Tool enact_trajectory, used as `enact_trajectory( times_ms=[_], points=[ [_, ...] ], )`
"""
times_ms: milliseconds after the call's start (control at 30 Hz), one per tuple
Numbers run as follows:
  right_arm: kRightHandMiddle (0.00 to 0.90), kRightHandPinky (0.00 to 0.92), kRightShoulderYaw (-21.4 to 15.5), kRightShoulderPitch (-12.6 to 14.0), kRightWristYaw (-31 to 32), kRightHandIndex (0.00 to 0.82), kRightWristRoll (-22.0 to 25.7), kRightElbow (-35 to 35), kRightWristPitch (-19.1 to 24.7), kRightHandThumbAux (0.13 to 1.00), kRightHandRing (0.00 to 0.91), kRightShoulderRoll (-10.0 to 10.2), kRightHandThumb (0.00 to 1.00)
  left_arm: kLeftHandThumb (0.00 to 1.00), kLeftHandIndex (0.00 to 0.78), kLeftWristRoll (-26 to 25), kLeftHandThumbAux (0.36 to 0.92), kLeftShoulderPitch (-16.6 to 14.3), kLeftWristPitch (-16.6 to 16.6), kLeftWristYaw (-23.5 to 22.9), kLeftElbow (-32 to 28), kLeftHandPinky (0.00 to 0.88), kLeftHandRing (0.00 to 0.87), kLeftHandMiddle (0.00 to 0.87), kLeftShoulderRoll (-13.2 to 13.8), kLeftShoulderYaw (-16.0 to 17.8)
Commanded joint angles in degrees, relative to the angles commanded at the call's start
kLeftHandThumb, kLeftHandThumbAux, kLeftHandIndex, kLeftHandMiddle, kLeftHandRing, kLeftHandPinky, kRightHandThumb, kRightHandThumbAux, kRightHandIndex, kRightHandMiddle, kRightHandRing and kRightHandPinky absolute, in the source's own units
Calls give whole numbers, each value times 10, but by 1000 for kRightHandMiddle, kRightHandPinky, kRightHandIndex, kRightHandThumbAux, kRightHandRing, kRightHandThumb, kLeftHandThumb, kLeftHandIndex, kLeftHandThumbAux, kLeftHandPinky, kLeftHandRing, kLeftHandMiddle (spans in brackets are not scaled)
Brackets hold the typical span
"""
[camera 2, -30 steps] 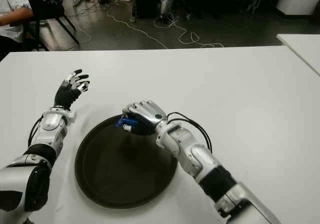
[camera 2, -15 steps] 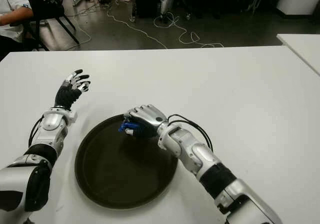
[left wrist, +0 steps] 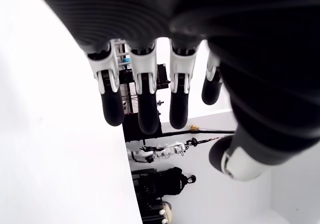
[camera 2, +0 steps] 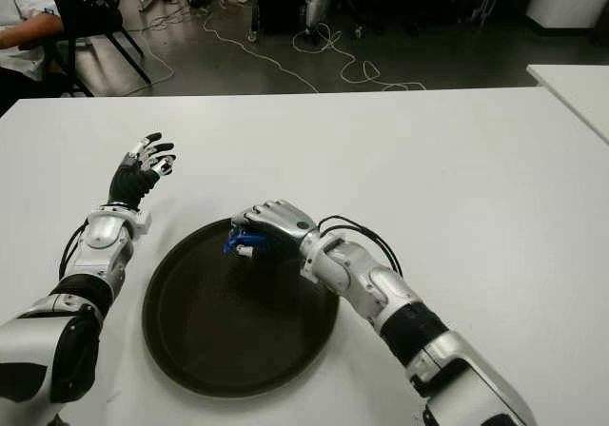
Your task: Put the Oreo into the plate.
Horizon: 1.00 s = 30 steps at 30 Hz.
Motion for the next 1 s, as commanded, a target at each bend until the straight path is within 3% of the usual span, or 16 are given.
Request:
enact_trajectory(
  times_ms=[233, 300, 400, 467, 600, 1000],
  points=[
    [209, 206, -4, 2, 14, 396, 5, 5, 4, 746, 202, 4, 668, 212, 138, 2, 674, 0, -2, 2, 0, 226, 212, 224, 0, -2],
    [136, 122, -2, 0, 20, 191, 5, 10, 7, 806, 126, 5, 295, 212, 138, 2, 671, 0, -3, 2, 0, 223, 212, 223, 0, -2],
    [86, 68, -2, -1, 25, 83, 4, 14, 7, 835, 72, 6, 97, 203, 137, 2, 660, 0, -3, 2, 0, 214, 210, 223, 0, -3],
    [64, 52, -2, -2, 25, 51, 2, 15, 6, 838, 50, 6, 49, 199, 140, 2, 656, 0, -4, 2, 1, 214, 213, 228, 1, -3],
    [27, 22, -1, -5, 20, 12, -5, 21, 3, 830, 12, 6, 10, 194, 147, 5, 655, 0, -5, 4, 1, 216, 220, 238, 2, -7],
    [0, 2, 3, -10, 9, 0, -20, 27, 14, 793, 0, 3, 0, 215, 141, 4, 663, -1, -6, 2, 2, 226, 216, 230, 4, -10]
  ],
)
